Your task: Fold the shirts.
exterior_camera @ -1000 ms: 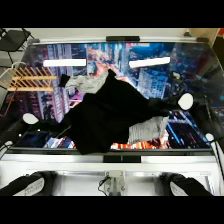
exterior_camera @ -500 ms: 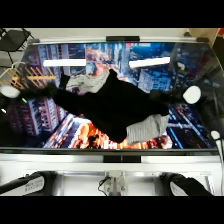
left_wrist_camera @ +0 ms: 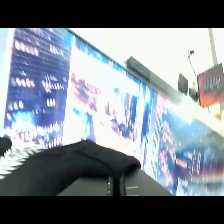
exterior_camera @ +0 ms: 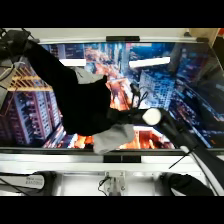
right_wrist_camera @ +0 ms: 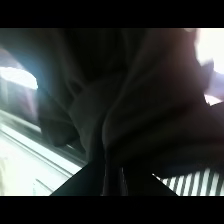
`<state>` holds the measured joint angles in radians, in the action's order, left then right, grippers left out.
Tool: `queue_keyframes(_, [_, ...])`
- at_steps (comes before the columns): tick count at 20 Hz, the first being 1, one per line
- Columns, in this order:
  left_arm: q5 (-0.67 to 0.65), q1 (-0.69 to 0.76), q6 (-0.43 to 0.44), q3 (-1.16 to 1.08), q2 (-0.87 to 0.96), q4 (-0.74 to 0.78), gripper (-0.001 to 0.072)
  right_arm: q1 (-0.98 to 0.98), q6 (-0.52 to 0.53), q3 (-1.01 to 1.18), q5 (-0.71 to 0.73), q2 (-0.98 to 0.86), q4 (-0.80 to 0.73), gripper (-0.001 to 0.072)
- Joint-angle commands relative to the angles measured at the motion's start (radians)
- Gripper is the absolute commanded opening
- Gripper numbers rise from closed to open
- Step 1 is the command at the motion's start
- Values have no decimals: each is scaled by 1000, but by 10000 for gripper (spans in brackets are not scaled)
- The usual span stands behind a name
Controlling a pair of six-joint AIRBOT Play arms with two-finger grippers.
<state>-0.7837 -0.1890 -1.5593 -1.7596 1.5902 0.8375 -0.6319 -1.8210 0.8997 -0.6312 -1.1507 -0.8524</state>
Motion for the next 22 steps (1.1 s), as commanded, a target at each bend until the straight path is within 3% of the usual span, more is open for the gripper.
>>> queue_keyframes(1, [-208, 24, 3, -62, 103, 0, 305, -53, -22, -20, 186, -28, 59, 190])
queue_keyframes(2, [-283, 27, 2, -61, 117, 0, 583, -33, -3, -20, 185, -20, 58, 499])
queue_keyframes(3, [-355, 27, 13, -61, 124, 0, 654, -4, 39, -20, 181, -2, 58, 549])
queue_keyframes(4, [-407, 18, 55, -63, 121, 4, 642, 35, 90, -19, 180, 26, 58, 549])
queue_keyframes(5, [-455, 5, 63, -69, 111, 35, 523, 84, 145, -10, 168, 58, 55, 550])
queue_keyframes(6, [-505, -10, 62, -81, 94, 96, 450, 145, 212, 15, 129, 90, 42, 549])
queue_keyframes(7, [-551, -24, 46, -85, 68, 171, 447, 213, 256, 56, 60, 110, -8, 549])
queue_keyframes(11, [-763, -14, 21, -68, -47, 488, 412, 447, 251, 270, -180, 51, -250, 549])
queue_keyframes(12, [-796, -9, 23, -40, -74, 478, 432, 487, 253, 318, -208, 5, -251, 549])
queue_keyframes(13, [-825, 1, 23, 14, -105, 442, 576, 512, 257, 363, -232, -47, -244, 549])
queue_keyframes(14, [-833, 17, 26, 87, -140, 396, 637, 525, 267, 411, -263, -113, -230, 550])
queue_keyframes(17, [-751, 104, 29, 438, -277, 256, 638, 528, 349, 534, -360, -325, -81, 550])
queue_keyframes(21, [-474, 246, 28, 891, -441, -19, 638, 528, 446, 638, -458, -563, 240, 551])
queue_keyframes(22, [-423, 282, 28, 960, -454, -64, 638, 528, 446, 656, -490, -606, 275, 620])
